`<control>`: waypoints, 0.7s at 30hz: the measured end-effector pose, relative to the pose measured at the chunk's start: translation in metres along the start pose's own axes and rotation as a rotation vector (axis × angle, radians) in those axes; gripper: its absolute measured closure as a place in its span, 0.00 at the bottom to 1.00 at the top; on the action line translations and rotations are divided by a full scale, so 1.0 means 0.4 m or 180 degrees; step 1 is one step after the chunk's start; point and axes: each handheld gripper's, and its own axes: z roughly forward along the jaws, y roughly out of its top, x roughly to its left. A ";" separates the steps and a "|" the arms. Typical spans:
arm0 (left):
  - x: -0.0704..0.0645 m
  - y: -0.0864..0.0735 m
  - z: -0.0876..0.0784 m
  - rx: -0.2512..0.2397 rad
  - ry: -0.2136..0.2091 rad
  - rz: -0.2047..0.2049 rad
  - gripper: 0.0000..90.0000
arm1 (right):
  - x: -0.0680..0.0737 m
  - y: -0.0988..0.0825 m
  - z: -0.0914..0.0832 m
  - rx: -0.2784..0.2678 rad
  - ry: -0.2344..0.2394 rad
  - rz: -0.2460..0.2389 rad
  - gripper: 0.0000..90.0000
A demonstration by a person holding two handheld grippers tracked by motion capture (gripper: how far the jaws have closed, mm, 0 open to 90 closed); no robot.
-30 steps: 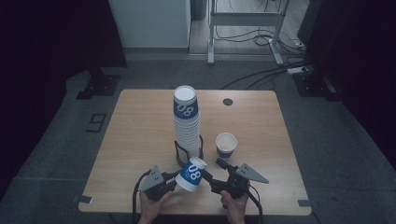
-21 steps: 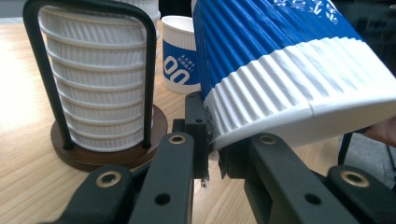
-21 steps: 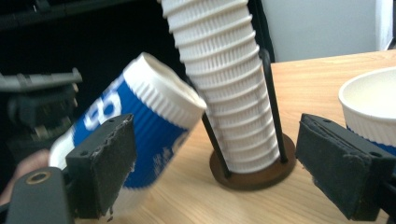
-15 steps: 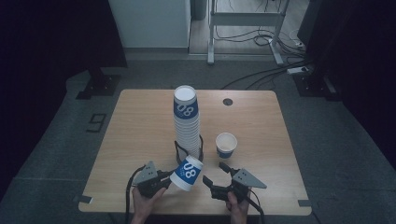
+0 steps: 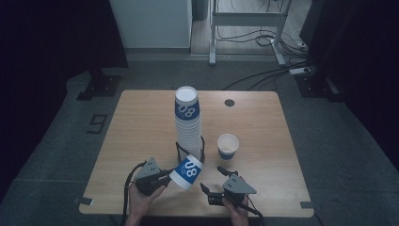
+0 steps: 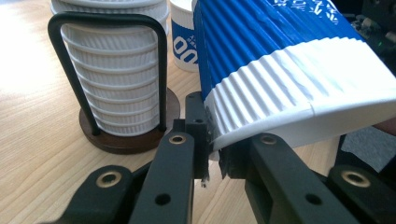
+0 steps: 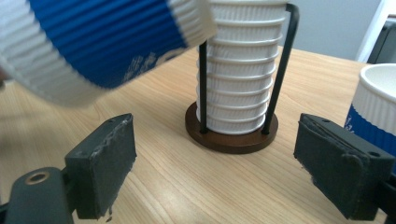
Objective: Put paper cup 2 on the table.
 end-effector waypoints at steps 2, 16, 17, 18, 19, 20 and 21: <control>0.001 0.008 -0.003 0.0044 0.0003 0.0009 0.92 | 0.007 -0.001 0.003 0.0006 -0.0052 -0.0128 0.14; -0.004 0.055 0.027 0.0634 -0.0102 0.0062 0.92 | 0.034 -0.011 0.017 0.0084 -0.0040 -0.0528 0.15; -0.004 0.057 0.029 0.0670 -0.0134 0.0054 0.92 | 0.035 -0.011 0.017 0.0092 -0.0052 -0.0544 0.14; -0.005 0.058 0.030 0.0682 -0.0140 0.0056 0.92 | 0.037 -0.011 0.017 0.0100 -0.0077 -0.0592 0.14; -0.006 0.059 0.032 0.0715 -0.0152 0.0051 0.92 | 0.038 -0.012 0.016 0.0102 -0.0084 -0.0610 0.13; -0.007 0.060 0.035 0.0765 -0.0149 0.0068 0.92 | 0.038 -0.012 0.016 0.0119 -0.0088 -0.0630 0.13; -0.008 0.060 0.038 0.0795 -0.0150 0.0056 0.92 | 0.040 -0.013 0.016 0.0124 -0.0082 -0.0656 0.11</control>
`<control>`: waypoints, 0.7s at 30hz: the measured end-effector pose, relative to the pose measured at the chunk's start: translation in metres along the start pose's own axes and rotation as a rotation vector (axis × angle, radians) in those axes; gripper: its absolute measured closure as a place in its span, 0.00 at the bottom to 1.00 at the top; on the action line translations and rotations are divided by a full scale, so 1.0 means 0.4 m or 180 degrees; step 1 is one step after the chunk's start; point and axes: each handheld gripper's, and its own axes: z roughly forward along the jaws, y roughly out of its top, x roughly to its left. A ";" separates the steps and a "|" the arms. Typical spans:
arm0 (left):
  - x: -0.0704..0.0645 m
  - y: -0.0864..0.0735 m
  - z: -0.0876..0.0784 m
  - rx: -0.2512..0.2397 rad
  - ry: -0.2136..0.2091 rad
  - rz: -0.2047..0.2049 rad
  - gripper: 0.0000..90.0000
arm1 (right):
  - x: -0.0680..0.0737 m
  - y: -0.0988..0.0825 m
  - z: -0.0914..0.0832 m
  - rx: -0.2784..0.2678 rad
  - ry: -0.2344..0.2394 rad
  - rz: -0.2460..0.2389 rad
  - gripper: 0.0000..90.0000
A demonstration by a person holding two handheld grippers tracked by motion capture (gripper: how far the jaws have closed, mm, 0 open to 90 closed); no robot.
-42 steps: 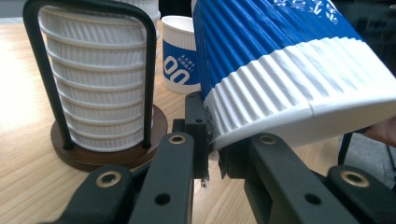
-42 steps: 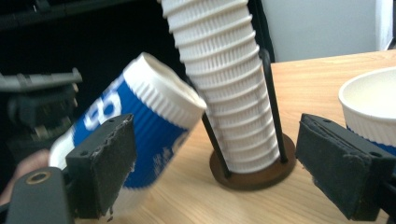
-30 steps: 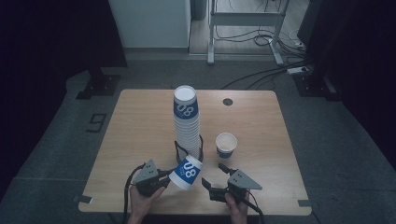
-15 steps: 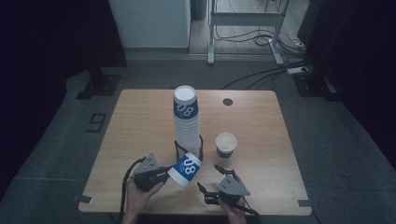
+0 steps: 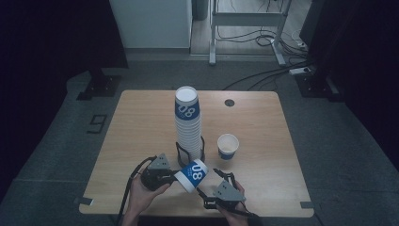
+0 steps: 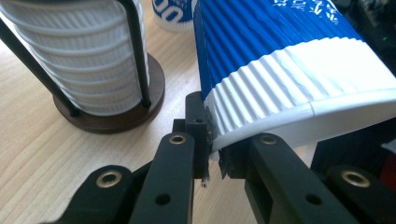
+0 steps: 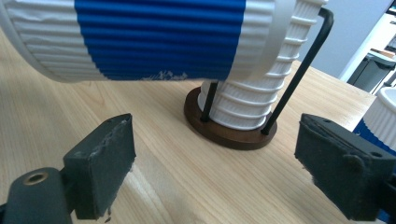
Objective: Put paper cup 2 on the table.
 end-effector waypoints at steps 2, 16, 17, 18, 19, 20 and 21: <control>0.002 0.001 0.004 0.0054 0.0005 0.0000 0.92 | 0.004 0.000 -0.001 0.0006 -0.0041 -0.0052 0.10; 0.001 0.010 0.032 0.0432 0.0020 0.0035 0.92 | 0.028 0.010 0.005 0.0048 -0.0064 -0.0426 0.09; 0.001 0.010 0.033 0.0444 0.0013 0.0030 0.92 | 0.029 0.010 0.005 0.0050 -0.0045 -0.0449 0.09; 0.001 0.011 0.034 0.0481 0.0013 0.0048 0.92 | 0.029 0.010 0.005 0.0064 -0.0042 -0.0459 0.07; 0.001 0.011 0.036 0.0487 0.0005 0.0033 0.92 | 0.030 0.010 0.006 0.0078 -0.0052 -0.0491 0.07; 0.000 0.011 0.039 0.0507 -0.0005 0.0017 0.92 | 0.031 0.010 0.007 0.0075 -0.0040 -0.0520 0.06; 0.000 0.013 0.040 0.0535 0.0002 0.0036 0.92 | 0.032 0.010 0.008 0.0085 -0.0045 -0.0548 0.05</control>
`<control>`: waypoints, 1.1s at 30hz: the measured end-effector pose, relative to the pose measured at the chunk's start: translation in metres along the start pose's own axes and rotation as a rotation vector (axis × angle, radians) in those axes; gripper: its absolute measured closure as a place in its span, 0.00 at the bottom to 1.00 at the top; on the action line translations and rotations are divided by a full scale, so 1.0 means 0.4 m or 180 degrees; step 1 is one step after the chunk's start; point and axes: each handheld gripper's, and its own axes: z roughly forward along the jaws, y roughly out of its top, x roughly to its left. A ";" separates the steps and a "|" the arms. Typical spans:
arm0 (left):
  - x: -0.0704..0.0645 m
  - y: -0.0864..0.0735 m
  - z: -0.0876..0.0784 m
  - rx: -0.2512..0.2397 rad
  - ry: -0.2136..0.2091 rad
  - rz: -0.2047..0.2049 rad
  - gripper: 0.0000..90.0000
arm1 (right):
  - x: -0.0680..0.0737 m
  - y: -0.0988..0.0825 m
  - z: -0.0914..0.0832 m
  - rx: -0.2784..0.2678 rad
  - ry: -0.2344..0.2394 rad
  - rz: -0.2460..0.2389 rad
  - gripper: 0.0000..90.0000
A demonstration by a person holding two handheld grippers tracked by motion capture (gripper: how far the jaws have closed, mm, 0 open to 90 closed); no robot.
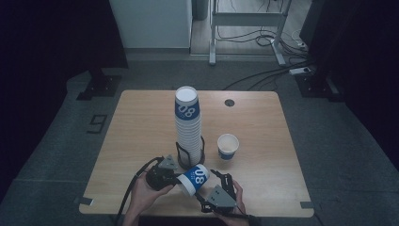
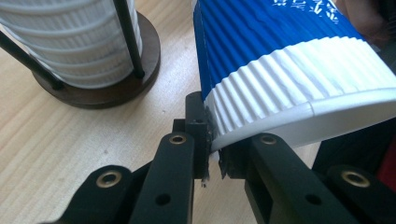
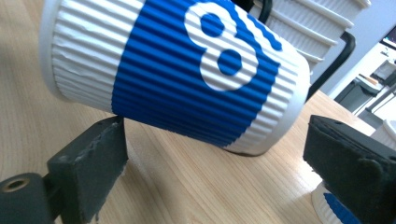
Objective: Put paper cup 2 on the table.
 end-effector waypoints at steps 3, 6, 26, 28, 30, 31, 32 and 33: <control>-0.005 0.007 0.007 0.0090 0.0022 0.0020 0.92 | 0.006 0.001 0.003 0.0011 0.0045 -0.0116 0.04; -0.007 0.012 0.013 0.0178 0.0011 0.0051 0.92 | 0.011 0.001 0.005 0.0035 0.0100 -0.0195 0.00; -0.003 0.015 0.024 -0.0009 -0.0241 -0.0029 0.95 | 0.040 0.013 0.013 -0.0092 0.0304 -0.0408 0.00; -0.004 0.014 0.026 -0.0054 -0.0283 -0.0035 0.95 | 0.037 0.018 0.016 -0.0119 0.0260 -0.0344 0.01; -0.008 0.016 0.028 -0.0035 -0.0229 -0.0018 0.95 | 0.038 0.024 0.021 -0.0062 0.0306 -0.0349 0.03; -0.010 0.016 0.030 -0.0046 -0.0228 -0.0020 0.96 | 0.042 0.025 0.024 -0.0053 0.0308 -0.0348 0.04; -0.010 0.016 0.031 -0.0055 -0.0217 -0.0031 0.96 | 0.044 0.026 0.026 -0.0051 0.0310 -0.0334 0.06; -0.010 0.016 0.031 -0.0086 -0.0214 -0.0063 0.96 | 0.045 0.027 0.027 -0.0062 0.0326 -0.0313 0.06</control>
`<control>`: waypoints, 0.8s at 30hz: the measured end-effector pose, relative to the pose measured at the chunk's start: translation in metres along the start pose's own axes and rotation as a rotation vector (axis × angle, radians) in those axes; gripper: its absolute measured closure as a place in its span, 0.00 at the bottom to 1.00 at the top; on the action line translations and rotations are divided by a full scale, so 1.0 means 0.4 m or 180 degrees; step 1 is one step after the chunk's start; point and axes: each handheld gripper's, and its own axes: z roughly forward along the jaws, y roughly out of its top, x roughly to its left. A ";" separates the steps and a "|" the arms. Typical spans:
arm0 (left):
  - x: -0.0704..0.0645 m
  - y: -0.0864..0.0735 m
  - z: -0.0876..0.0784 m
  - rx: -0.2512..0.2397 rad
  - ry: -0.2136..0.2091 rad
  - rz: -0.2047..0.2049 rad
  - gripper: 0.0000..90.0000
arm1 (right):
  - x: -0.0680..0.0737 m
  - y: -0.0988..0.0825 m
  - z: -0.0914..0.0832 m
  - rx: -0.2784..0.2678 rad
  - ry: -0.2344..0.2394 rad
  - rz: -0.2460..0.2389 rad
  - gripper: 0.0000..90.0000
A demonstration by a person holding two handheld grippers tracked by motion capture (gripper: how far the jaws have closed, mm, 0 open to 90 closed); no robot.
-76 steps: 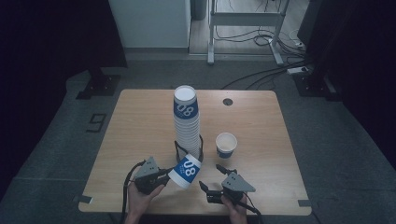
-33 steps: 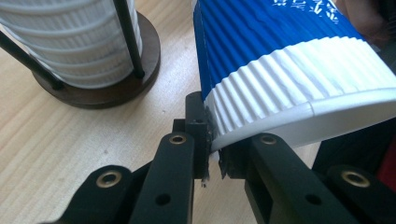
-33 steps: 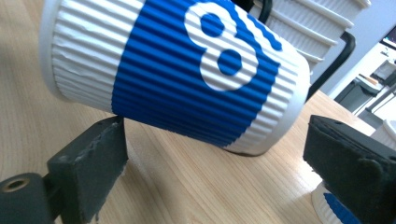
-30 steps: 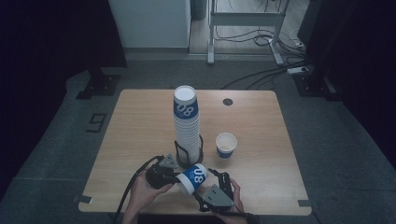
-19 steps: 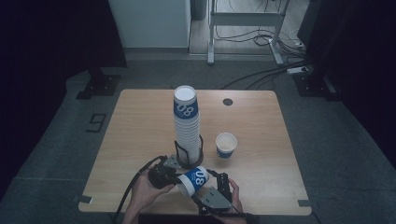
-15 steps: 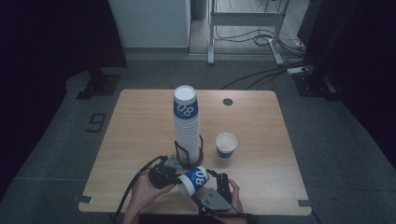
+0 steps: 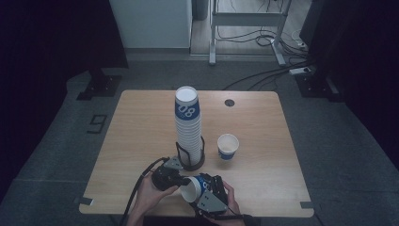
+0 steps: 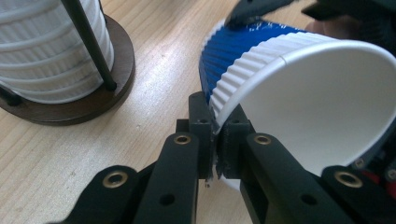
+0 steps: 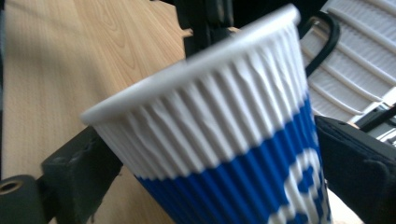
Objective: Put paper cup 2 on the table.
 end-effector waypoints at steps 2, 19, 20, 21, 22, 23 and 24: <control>0.000 0.000 0.003 -0.0031 -0.0031 -0.0022 0.96 | 0.001 0.002 0.000 -0.0017 0.0018 0.0036 0.08; -0.008 0.004 0.016 -0.0181 -0.0111 -0.0058 0.95 | 0.000 0.031 0.009 -0.0072 0.0099 0.0035 0.14; -0.008 0.000 0.016 -0.0221 -0.0131 -0.0073 0.95 | 0.000 0.031 0.008 -0.0083 0.0103 0.0054 0.14; -0.008 -0.002 0.017 -0.0232 -0.0124 -0.0059 0.95 | -0.001 0.031 0.008 -0.0086 0.0115 0.0058 0.14; -0.007 -0.004 0.016 -0.0242 -0.0095 -0.0039 0.94 | -0.001 0.031 0.008 -0.0072 0.0127 0.0066 0.14; -0.007 -0.006 0.017 -0.0273 -0.0092 -0.0049 0.93 | -0.001 0.030 0.008 -0.0065 0.0106 0.0079 0.17; -0.008 -0.010 0.017 -0.0321 -0.0079 -0.0047 0.93 | -0.002 0.028 0.009 -0.0076 0.0104 0.0092 0.17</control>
